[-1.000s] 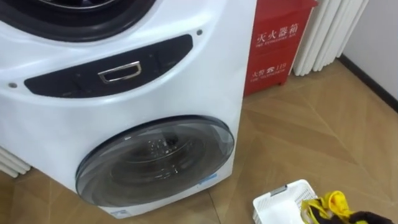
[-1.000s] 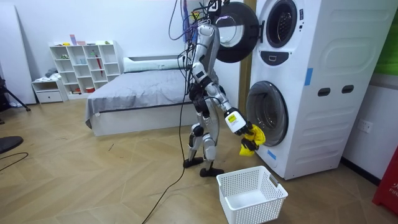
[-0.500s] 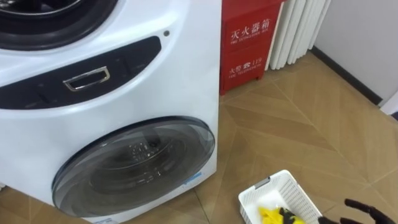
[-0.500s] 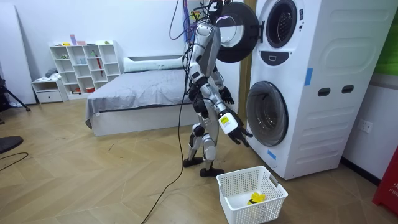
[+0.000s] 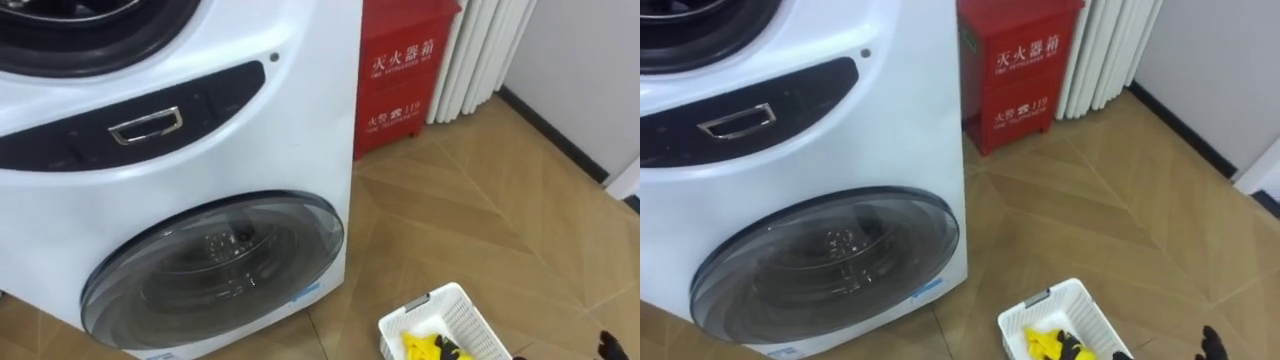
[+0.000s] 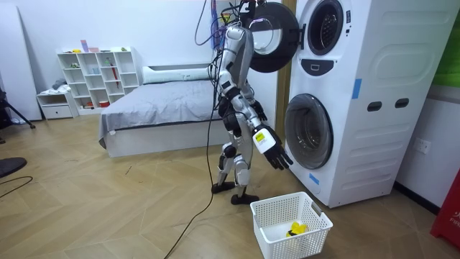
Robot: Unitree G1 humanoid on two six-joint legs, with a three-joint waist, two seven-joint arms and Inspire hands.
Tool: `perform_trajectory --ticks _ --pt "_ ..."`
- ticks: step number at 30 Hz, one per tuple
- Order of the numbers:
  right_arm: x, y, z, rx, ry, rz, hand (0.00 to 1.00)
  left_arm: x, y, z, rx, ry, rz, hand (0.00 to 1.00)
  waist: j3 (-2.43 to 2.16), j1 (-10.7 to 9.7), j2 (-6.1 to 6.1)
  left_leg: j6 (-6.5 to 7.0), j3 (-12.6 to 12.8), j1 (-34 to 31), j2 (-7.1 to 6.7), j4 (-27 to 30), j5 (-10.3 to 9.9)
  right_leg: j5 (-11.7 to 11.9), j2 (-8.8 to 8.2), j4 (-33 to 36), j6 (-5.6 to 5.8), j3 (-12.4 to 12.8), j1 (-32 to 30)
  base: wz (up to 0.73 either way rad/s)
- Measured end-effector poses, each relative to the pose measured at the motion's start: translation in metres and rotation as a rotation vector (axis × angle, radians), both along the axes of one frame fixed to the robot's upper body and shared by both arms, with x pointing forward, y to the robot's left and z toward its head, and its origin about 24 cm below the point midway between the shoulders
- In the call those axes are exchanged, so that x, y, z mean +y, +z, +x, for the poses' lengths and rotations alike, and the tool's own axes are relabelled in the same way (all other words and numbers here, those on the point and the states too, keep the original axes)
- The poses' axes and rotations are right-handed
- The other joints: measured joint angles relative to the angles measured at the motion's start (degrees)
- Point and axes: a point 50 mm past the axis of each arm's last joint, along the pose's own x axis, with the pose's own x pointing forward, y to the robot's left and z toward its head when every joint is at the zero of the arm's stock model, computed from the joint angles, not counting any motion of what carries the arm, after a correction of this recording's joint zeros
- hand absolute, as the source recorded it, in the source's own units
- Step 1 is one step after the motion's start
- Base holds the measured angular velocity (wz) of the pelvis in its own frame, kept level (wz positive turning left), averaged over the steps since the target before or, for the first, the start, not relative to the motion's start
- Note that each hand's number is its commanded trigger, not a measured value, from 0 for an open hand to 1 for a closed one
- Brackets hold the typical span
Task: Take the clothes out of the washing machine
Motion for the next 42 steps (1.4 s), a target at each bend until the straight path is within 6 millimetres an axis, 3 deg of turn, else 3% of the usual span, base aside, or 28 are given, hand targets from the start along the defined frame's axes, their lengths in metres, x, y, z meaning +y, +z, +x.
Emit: perform_trajectory --ticks 4,7,9,10,12,16,22,27,31,34,36,42 --pt "-0.004 -0.015 -0.028 0.098 -0.030 0.009 0.00 0.005 -0.001 -0.013 0.022 0.041 0.003 0.00 -0.14 0.95 -0.69 -0.21 -1.59 2.67 0.21 -0.59 0.12 -0.97 -0.22 -0.26 -0.32 -2.15 2.98 0.22" --pt "-0.005 -0.035 -0.061 0.231 -0.052 0.051 0.00 0.005 -0.003 -0.021 0.033 0.042 0.002 0.00 -0.08 1.32 -1.17 -0.57 -5.44 4.71 0.15 -0.95 0.25 -2.89 -0.87 -0.06 -0.29 -5.09 5.84 0.53" --pt "-0.002 -0.047 -0.081 0.310 -0.062 0.097 0.00 0.006 -0.003 -0.031 0.039 0.056 0.002 0.00 -0.32 1.76 -1.84 -0.62 -5.96 6.00 0.21 -0.75 0.25 -4.53 -1.00 1.02 -0.13 -5.70 7.01 0.32" --pt "0.001 -0.054 -0.092 0.357 -0.075 0.131 0.00 0.008 -0.005 -0.040 0.059 0.070 0.009 0.00 -0.49 3.21 -2.07 -0.97 -6.14 6.68 0.45 -0.06 0.03 -5.10 -0.99 1.44 -0.32 -5.95 7.80 0.05" --pt "0.008 -0.063 -0.108 0.423 -0.089 0.180 0.00 0.009 -0.007 -0.051 0.088 0.113 0.009 0.00 -0.12 4.72 -2.74 -1.68 -6.95 7.70 1.10 1.42 -0.44 -5.87 -0.96 1.81 -0.67 -6.85 9.61 0.16" --pt "0.024 -0.076 -0.128 0.530 -0.046 0.253 0.00 0.005 -0.010 -0.059 0.103 0.153 -0.001 0.00 0.03 7.13 -2.63 -2.13 -8.97 8.69 1.30 1.57 -0.73 -6.85 -0.95 1.84 -1.03 -8.72 11.42 0.30" --pt "0.037 -0.081 -0.126 0.593 0.061 0.283 0.00 -0.003 -0.015 -0.074 0.150 0.174 -0.007 0.00 0.16 8.02 -2.24 -2.76 -11.93 10.19 1.12 -1.05 -0.11 -7.58 -1.43 1.24 -1.11 -11.69 13.26 0.27" --pt "0.041 -0.084 -0.128 0.621 0.084 0.299 0.00 -0.006 -0.016 -0.075 0.161 0.162 -0.003 0.00 0.13 9.42 -2.30 -2.93 -12.11 10.75 1.01 -2.56 0.52 -7.31 -1.71 0.52 -1.21 -12.85 13.87 0.13" --pt "0.043 -0.084 -0.117 0.600 0.122 0.304 0.00 -0.004 -0.015 -0.081 0.177 0.144 0.016 0.00 0.10 10.30 -2.60 -3.14 -12.04 11.21 0.83 -2.76 0.66 -7.36 -1.89 0.91 -1.07 -12.80 13.91 -0.02" --pt "0.047 -0.083 -0.108 0.586 0.188 0.299 0.00 -0.002 -0.014 -0.074 0.163 0.133 0.026 0.00 0.10 10.64 -2.48 -3.14 -12.04 11.21 0.76 -2.70 0.64 -7.28 -2.06 0.77 -0.70 -13.01 14.05 0.04" --pt "0.050 -0.083 -0.104 0.579 0.210 0.305 0.00 -0.003 -0.015 -0.073 0.162 0.130 0.022 0.00 0.37 10.61 -2.18 -3.14 -12.05 11.36 0.68 -2.73 0.64 -7.18 -2.29 0.59 -0.55 -13.51 14.48 0.15" --pt "0.061 -0.086 -0.101 0.577 0.238 0.349 0.00 0.001 -0.013 -0.064 0.134 0.157 0.024 0.00 0.14 10.72 -2.45 -2.88 -11.99 11.10 0.25 -2.64 0.60 -7.24 -3.02 0.84 0.03 -14.48 14.87 0.11"
